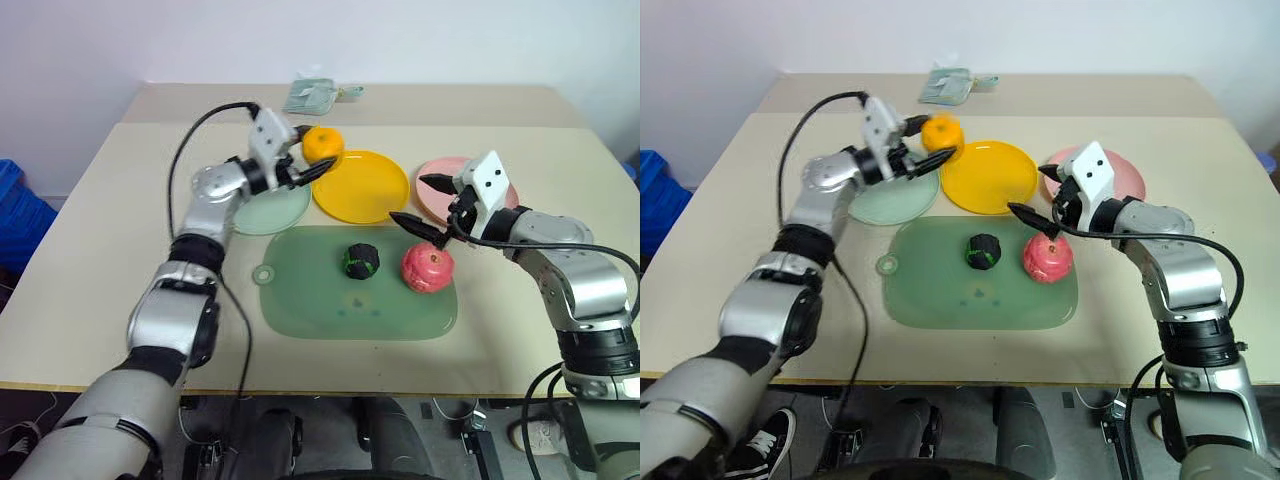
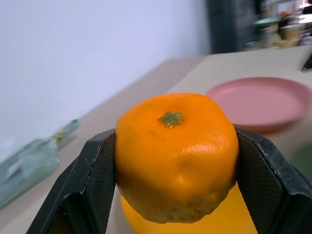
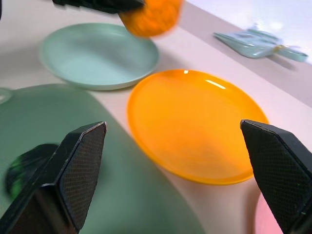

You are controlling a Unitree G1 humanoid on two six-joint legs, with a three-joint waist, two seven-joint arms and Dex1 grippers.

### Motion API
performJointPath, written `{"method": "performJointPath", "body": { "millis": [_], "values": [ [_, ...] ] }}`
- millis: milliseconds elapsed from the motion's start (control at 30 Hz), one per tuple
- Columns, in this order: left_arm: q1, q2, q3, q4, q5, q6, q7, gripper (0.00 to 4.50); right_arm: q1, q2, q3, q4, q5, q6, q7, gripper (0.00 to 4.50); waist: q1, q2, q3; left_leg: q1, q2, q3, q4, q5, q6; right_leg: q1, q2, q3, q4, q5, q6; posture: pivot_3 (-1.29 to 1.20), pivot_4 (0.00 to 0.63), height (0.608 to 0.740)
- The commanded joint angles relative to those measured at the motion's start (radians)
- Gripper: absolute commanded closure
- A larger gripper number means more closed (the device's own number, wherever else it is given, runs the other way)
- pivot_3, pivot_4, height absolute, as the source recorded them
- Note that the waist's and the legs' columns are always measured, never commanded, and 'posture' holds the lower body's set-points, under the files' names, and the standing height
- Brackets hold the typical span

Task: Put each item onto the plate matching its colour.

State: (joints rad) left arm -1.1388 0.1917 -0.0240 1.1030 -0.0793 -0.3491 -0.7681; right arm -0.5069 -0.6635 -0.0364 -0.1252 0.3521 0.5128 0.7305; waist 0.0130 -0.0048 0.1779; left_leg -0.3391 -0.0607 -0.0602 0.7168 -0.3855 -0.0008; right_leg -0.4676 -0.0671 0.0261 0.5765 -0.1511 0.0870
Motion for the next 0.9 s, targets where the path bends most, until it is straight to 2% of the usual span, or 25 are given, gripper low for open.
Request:
{"method": "performJointPath", "body": {
  "millis": [33,267,333,400,533,667,733,800,900],
  "values": [
    [-0.053,-0.041,-0.005,0.111,0.058,-0.041,0.127,1.63,-0.017,0.002,-0.017,-0.050,-0.008,-0.012,-0.015,0.00,-0.002,0.000,0.000,0.000,0.000,0.000,0.000,0.000,0.000,0.000,0.000,0.000,0.000,0.000,0.000,0.00,0.150,0.740],
    [-0.066,-0.119,0.006,0.196,0.109,-0.023,0.205,1.63,0.030,-0.012,-0.057,-0.154,0.014,0.039,-0.037,0.00,-0.001,0.000,0.000,0.000,0.000,0.000,0.000,0.001,-0.001,0.000,0.001,0.000,0.001,0.000,0.000,0.00,0.150,0.740],
    [-0.069,-0.133,0.031,0.205,0.097,0.002,0.206,0.55,0.039,-0.013,-0.066,-0.179,0.020,0.050,-0.044,0.00,-0.001,0.000,0.000,0.001,0.000,0.000,0.000,0.001,-0.001,0.000,0.001,0.000,0.001,0.001,0.001,0.00,0.150,0.740],
    [-0.074,-0.142,0.024,0.205,0.114,-0.014,0.210,0.05,0.045,-0.012,-0.071,-0.197,0.024,0.062,-0.050,0.00,-0.001,0.000,0.000,0.001,0.000,0.000,0.000,0.001,-0.001,0.000,0.001,0.000,0.001,0.001,0.001,0.00,0.150,0.740],
    [-0.097,-0.143,0.081,0.193,0.057,-0.033,0.138,0.05,0.046,-0.011,-0.074,-0.213,0.032,0.075,-0.053,0.00,-0.001,0.000,0.000,0.001,0.000,0.000,0.000,0.001,-0.001,0.000,0.000,0.000,0.001,0.001,0.001,0.00,0.150,0.740],
    [-0.100,-0.104,0.140,0.142,-0.030,-0.041,-0.106,0.05,0.046,-0.012,-0.079,-0.217,0.043,0.079,-0.043,0.00,-0.004,0.000,0.000,0.001,0.001,0.000,0.000,0.001,-0.001,0.000,0.001,0.000,0.001,0.001,0.001,0.00,0.150,0.740],
    [-0.072,-0.073,0.158,0.078,-0.096,0.002,-0.332,0.05,0.054,-0.019,-0.087,-0.221,0.069,0.091,-0.018,0.00,-0.005,0.000,0.000,0.001,0.001,0.000,0.000,0.001,-0.001,0.000,0.001,0.000,0.001,0.001,0.001,0.00,0.150,0.740],
    [-0.012,-0.024,0.147,-0.041,-0.163,0.076,-0.576,0.05,0.073,-0.031,-0.102,-0.238,0.113,0.100,0.026,0.00,-0.007,0.000,0.000,0.001,0.001,0.000,0.000,0.001,-0.001,0.000,0.001,0.000,0.001,0.001,0.001,0.00,0.150,0.740],
    [0.086,0.052,0.127,-0.229,-0.249,0.282,-0.756,0.05,0.091,-0.051,-0.117,-0.255,0.170,0.123,0.071,0.00,-0.014,0.000,0.000,0.001,0.003,0.000,0.000,0.001,-0.001,0.000,0.001,0.000,0.001,0.001,0.001,0.00,0.150,0.740]
  ]
}}
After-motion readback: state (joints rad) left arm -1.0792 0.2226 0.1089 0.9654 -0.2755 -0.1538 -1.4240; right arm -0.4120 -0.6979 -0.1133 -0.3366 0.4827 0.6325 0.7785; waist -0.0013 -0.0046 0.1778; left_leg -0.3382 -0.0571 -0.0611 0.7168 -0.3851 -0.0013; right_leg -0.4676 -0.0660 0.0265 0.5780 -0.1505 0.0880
